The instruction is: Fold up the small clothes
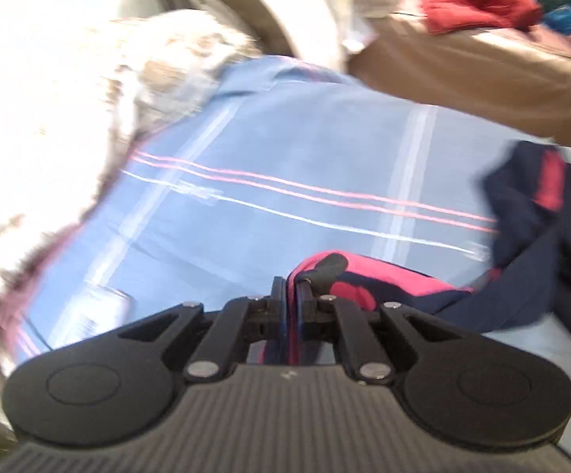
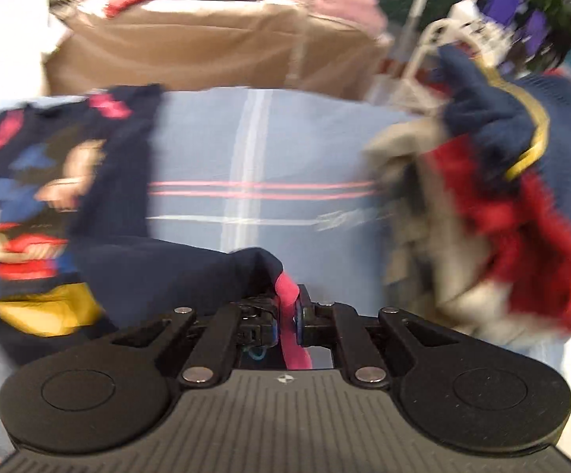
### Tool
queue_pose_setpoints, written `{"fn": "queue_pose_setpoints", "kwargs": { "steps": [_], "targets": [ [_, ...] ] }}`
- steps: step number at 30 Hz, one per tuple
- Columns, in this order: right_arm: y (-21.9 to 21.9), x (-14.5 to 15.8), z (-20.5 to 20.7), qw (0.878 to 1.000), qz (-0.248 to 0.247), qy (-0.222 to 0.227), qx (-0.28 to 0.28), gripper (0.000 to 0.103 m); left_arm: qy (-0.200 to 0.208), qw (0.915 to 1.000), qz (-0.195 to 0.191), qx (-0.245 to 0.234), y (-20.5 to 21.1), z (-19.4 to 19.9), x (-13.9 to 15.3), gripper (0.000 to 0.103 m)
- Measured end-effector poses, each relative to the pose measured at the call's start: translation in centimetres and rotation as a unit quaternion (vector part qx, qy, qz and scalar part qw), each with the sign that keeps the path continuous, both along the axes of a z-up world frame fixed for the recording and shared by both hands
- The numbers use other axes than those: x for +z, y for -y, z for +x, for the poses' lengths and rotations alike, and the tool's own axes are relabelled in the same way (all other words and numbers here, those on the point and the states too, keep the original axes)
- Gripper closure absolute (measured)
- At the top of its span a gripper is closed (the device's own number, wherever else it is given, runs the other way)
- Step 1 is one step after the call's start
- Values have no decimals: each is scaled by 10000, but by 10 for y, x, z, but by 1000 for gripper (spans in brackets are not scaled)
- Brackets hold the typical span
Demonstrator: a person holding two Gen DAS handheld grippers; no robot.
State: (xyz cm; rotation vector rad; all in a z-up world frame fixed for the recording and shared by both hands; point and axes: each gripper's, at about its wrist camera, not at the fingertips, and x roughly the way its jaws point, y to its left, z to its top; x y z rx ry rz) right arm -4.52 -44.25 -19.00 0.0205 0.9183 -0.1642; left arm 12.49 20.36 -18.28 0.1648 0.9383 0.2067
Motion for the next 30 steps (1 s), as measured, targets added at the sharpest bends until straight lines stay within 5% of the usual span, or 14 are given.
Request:
{"fn": "queue_pose_setpoints", "kwargs": {
  "steps": [2,4,6,8,10,15,19,22,24,26,27,28,30],
  "targets": [
    [16,-8,9,9996,-160,-115,-203,73,-124,9999,71,70,-3,12,-5,95],
    [16,-13,15,9996,-40,-206,-175,34,-221,9991,359,-82,9,16,-11,79],
    [1,-12,8,9993,-353,-110,-76,0,-165,9955,924,-94,22,13,-15,27],
    [-21,-5,-3,9963,-850,38,154,0,-59,9889,1481,44,32,4,-18,1],
    [-42,5,-21,9939,-900,269,572,0,18,9851,1714,-168,44,-6,-18,0],
    [-115,1,-44,9796,458,193,1948,0,-340,9935,741,-796,78,-39,-19,0],
    [-201,-10,-53,9440,425,309,3258,0,-531,9939,-22,-970,102,-72,-27,0],
    [-251,-31,-38,9232,10,106,3841,16,-760,9884,-58,-1315,123,-93,-38,0],
    [-271,-53,-25,9161,-415,-70,3987,13,-850,9849,-24,-1509,132,-101,-44,0],
    [-272,-50,-16,9219,-386,80,3855,8,-893,9835,-33,-1572,140,-107,-43,0],
    [-272,-47,-11,9251,-364,17,3778,14,-877,9833,-93,-1590,140,-108,-43,0],
    [-270,-43,-7,9283,-330,-9,3703,45,-867,9833,-155,-1593,140,-110,-44,0],
    [-259,-35,6,9429,-37,-123,3329,78,-907,9834,-272,-1545,139,-109,-44,0]
  ]
}}
